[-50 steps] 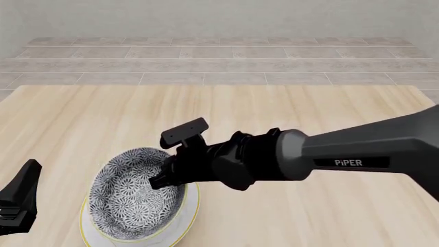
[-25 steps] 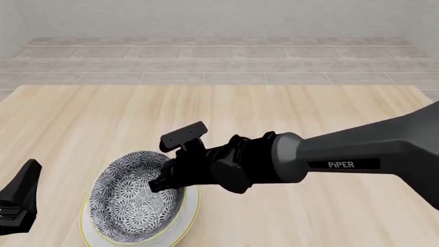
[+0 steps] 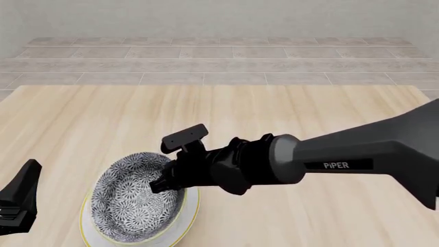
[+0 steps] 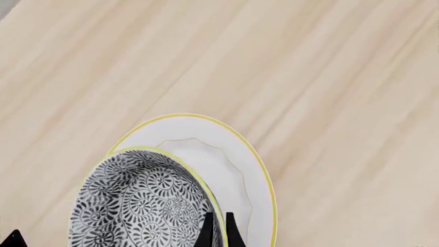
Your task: Put the bowl on the plate.
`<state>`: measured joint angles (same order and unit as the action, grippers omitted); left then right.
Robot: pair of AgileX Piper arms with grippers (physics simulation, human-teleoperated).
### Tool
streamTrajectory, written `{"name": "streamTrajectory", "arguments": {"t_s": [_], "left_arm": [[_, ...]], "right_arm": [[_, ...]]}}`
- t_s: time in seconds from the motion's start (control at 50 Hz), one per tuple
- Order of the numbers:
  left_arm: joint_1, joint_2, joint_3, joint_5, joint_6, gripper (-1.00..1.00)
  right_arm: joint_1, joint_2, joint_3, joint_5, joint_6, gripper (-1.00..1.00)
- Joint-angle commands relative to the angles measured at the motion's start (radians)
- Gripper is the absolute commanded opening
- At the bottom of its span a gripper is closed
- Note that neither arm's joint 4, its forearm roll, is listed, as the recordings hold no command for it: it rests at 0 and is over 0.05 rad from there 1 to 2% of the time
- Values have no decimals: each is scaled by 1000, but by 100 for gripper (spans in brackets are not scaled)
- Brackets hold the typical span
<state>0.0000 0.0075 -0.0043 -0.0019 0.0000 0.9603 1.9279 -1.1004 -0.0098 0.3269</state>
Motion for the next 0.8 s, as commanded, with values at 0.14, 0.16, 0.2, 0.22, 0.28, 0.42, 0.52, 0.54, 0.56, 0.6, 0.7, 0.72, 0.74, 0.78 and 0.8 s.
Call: {"name": "streamTrajectory", "arguments": {"t_s": [0.14, 0.16, 0.2, 0.22, 0.28, 0.42, 0.52, 0.54, 0.56, 0.6, 0.7, 0.72, 0.74, 0.78, 0.8], "left_arm": [[0, 0, 0, 0, 0, 100], [0, 0, 0, 0, 0, 100], [0, 0, 0, 0, 0, 100], [0, 0, 0, 0, 0, 100], [0, 0, 0, 0, 0, 100], [0, 0, 0, 0, 0, 100], [0, 0, 0, 0, 0, 100], [0, 0, 0, 0, 0, 100], [0, 0, 0, 0, 0, 100], [0, 0, 0, 0, 0, 100], [0, 0, 0, 0, 0, 100], [0, 0, 0, 0, 0, 100], [0, 0, 0, 0, 0, 100], [0, 0, 0, 0, 0, 100], [0, 0, 0, 0, 0, 100]], "right_arm": [[-11, 17, -8, -9, 7, -100], [-12, 19, -8, -10, 6, -100], [-13, 21, -8, -11, 8, -100], [-12, 22, -9, -12, 8, -100], [-11, 26, -8, -13, 9, -100], [-13, 29, -7, -14, 7, -100], [-10, 31, -5, -16, 10, -100], [-9, 32, -5, -16, 8, -100], [-10, 33, -5, -17, 7, -100], [-8, 32, -3, -18, 8, -100], [-9, 31, -1, -20, 7, -100], [-9, 31, -1, -20, 7, -100], [-10, 31, -1, -20, 7, -100], [-9, 30, 0, -22, 6, -100], [-10, 30, 0, -22, 6, -100]]}}
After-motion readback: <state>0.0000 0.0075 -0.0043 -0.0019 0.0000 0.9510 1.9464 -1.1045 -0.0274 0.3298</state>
